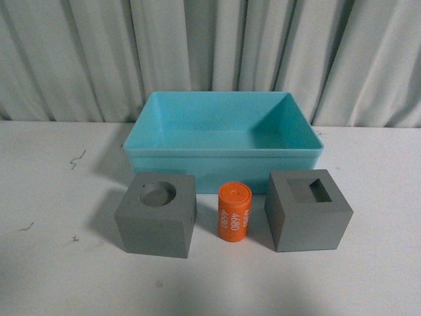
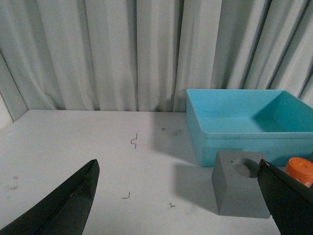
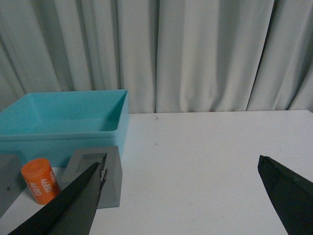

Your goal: Place gray and orange parts in blue box

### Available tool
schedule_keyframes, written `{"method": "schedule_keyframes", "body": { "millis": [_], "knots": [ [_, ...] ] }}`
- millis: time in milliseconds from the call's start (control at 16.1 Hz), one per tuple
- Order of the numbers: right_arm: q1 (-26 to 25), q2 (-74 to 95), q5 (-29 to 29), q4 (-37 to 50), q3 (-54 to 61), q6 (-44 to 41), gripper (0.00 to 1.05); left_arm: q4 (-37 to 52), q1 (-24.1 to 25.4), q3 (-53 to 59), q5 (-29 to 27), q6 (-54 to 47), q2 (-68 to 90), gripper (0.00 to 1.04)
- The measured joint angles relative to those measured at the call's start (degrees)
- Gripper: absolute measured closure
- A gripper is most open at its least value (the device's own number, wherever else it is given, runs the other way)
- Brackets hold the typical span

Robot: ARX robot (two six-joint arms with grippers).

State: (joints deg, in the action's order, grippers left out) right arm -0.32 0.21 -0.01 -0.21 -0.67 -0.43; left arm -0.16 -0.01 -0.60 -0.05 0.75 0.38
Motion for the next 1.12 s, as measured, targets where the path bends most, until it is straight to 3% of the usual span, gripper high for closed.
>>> {"method": "schedule_keyframes", "body": {
  "millis": [1120],
  "knots": [
    [0.0,0.0,0.0,0.0,0.0,0.02,0.06,0.0,0.0,0.0,0.0,0.0,0.0,0.07]
  ]
}}
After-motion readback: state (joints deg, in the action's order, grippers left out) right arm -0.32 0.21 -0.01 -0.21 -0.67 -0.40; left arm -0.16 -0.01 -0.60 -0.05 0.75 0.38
